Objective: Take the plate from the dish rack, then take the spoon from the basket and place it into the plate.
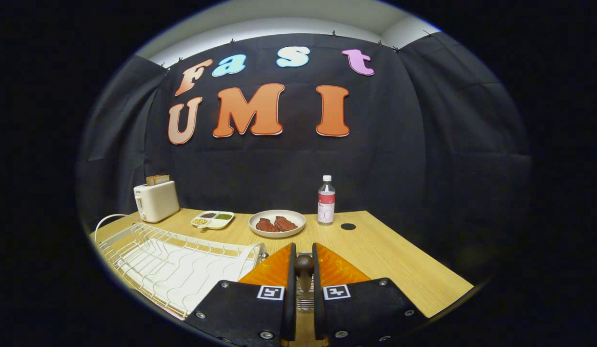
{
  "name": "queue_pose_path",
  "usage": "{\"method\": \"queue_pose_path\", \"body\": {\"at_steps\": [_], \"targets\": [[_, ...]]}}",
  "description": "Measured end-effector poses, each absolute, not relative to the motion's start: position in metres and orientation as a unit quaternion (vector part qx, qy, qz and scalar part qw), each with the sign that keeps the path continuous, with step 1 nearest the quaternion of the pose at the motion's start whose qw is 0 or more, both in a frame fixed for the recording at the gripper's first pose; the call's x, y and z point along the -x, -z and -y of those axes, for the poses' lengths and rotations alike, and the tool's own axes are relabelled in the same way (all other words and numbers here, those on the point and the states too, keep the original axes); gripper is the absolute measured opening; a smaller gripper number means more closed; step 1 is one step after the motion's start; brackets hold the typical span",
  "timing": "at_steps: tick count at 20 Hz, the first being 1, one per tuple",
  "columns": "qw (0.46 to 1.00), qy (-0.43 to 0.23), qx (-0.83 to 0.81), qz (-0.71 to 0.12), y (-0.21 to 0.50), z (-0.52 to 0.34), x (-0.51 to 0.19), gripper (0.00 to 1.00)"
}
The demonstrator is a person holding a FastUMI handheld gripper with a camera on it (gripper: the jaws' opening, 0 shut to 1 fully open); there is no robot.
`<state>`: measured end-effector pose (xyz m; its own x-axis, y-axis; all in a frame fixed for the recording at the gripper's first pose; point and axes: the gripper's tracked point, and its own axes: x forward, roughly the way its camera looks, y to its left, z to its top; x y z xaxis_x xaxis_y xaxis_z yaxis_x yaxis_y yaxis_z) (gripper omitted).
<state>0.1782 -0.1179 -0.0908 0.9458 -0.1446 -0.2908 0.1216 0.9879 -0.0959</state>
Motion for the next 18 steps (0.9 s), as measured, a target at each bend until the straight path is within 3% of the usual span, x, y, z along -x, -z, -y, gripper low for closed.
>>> {"method": "queue_pose_path", "body": {"at_steps": [8,18], "targets": [[0.989,0.083,0.038,-0.119,0.043,0.116,-0.184,0.13],[0.994,0.041,0.078,-0.072,-0.02,0.077,-0.148,0.13]]}}
